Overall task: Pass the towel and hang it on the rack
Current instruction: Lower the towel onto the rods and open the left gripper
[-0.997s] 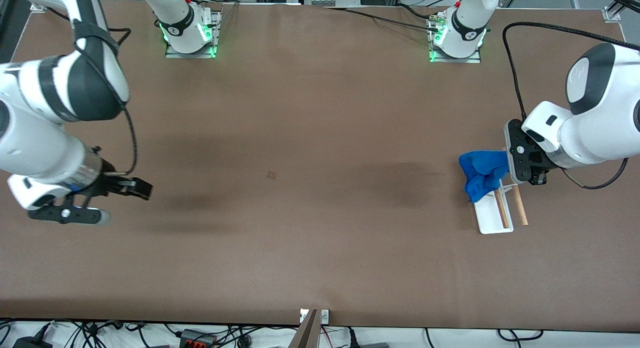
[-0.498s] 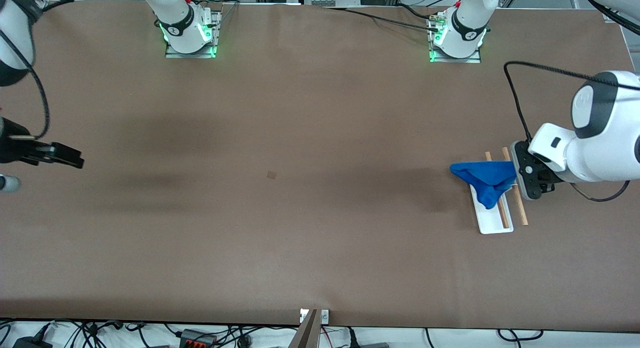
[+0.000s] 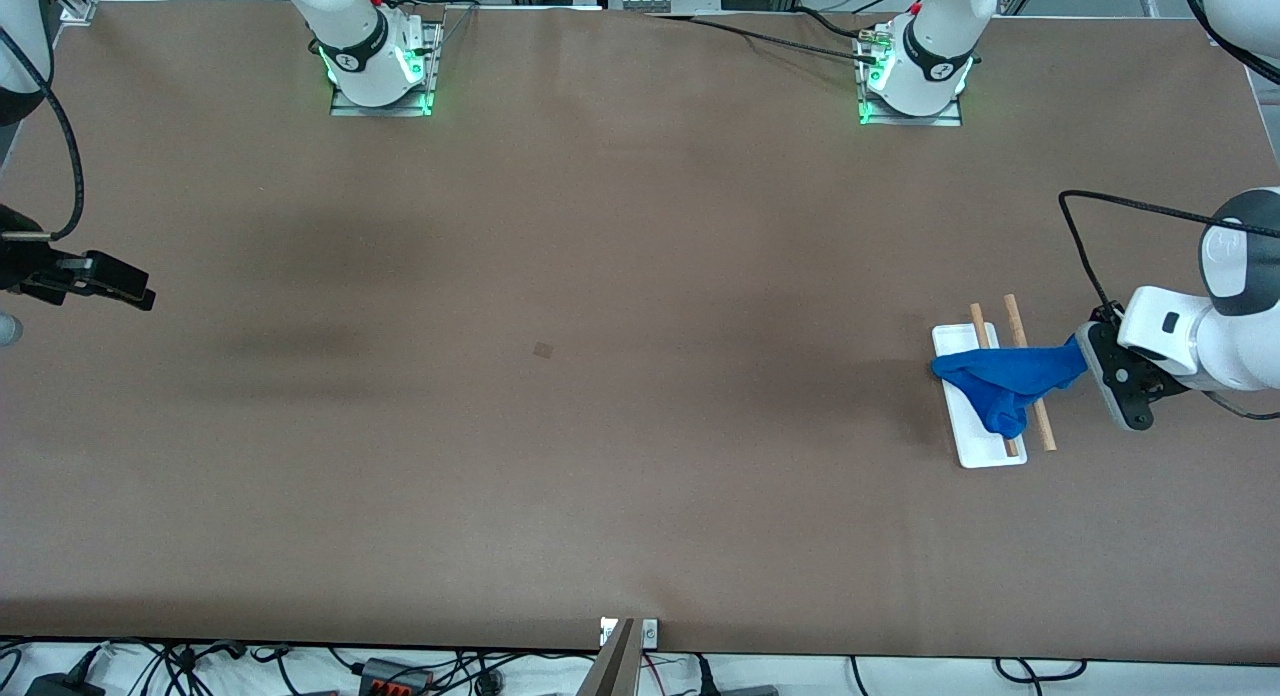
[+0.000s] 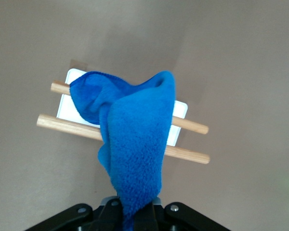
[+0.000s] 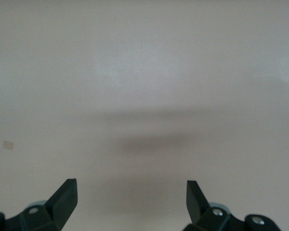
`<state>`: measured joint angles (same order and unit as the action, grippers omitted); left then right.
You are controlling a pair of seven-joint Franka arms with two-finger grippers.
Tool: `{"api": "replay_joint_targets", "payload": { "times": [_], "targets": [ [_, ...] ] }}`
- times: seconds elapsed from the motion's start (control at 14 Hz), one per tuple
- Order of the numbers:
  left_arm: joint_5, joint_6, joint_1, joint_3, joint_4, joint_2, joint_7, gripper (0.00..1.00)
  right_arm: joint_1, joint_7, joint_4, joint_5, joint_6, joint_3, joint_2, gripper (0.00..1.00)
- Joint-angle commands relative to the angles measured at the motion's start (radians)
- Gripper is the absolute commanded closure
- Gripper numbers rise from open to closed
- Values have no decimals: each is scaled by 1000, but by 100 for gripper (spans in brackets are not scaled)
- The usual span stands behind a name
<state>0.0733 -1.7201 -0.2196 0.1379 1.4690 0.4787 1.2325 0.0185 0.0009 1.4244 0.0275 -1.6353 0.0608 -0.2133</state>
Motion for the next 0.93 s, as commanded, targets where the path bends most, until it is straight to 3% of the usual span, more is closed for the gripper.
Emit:
{"api": "replay_joint_targets", "payload": {
  "times": [0.0,0.36,0.85],
  "targets": [
    [0,-90,-30,11,57,1,27,100,8,-10,134,31,-58,-7,89,0],
    [-6,-182,-78,12,80,40,105,100,5,-10,323,43,-172,-10,192,0],
    [-13,-306,-116,23,172,46,137,100,3,-21,249,26,-112,-10,177,0]
  ]
}}
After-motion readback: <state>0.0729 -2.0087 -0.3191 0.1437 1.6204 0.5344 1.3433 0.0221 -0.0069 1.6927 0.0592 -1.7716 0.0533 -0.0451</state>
